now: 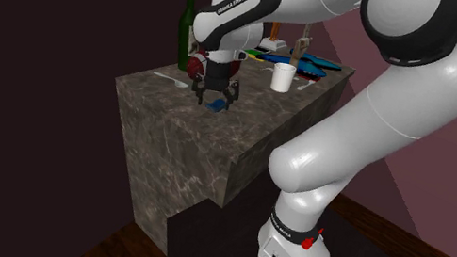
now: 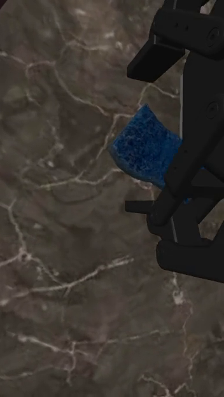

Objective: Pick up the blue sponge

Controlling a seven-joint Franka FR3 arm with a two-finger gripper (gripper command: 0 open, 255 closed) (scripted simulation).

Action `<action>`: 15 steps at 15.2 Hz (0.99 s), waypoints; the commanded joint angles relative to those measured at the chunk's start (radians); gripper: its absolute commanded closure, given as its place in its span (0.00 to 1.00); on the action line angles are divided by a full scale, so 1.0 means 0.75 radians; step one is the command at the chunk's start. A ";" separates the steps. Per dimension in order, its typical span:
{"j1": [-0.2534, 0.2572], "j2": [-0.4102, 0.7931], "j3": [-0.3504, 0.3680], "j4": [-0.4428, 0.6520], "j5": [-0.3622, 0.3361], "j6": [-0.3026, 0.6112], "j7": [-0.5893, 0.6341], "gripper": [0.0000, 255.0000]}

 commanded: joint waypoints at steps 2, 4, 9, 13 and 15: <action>0.000 0.003 0.001 -0.004 0.001 0.008 0.001 1.00; 0.000 0.002 0.001 -0.004 0.001 0.007 0.000 1.00; 0.000 0.002 0.001 -0.004 0.000 0.007 0.000 1.00; -0.001 -0.020 -0.004 0.034 -0.002 -0.054 0.001 1.00; -0.001 -0.034 -0.007 0.060 -0.004 -0.093 0.002 1.00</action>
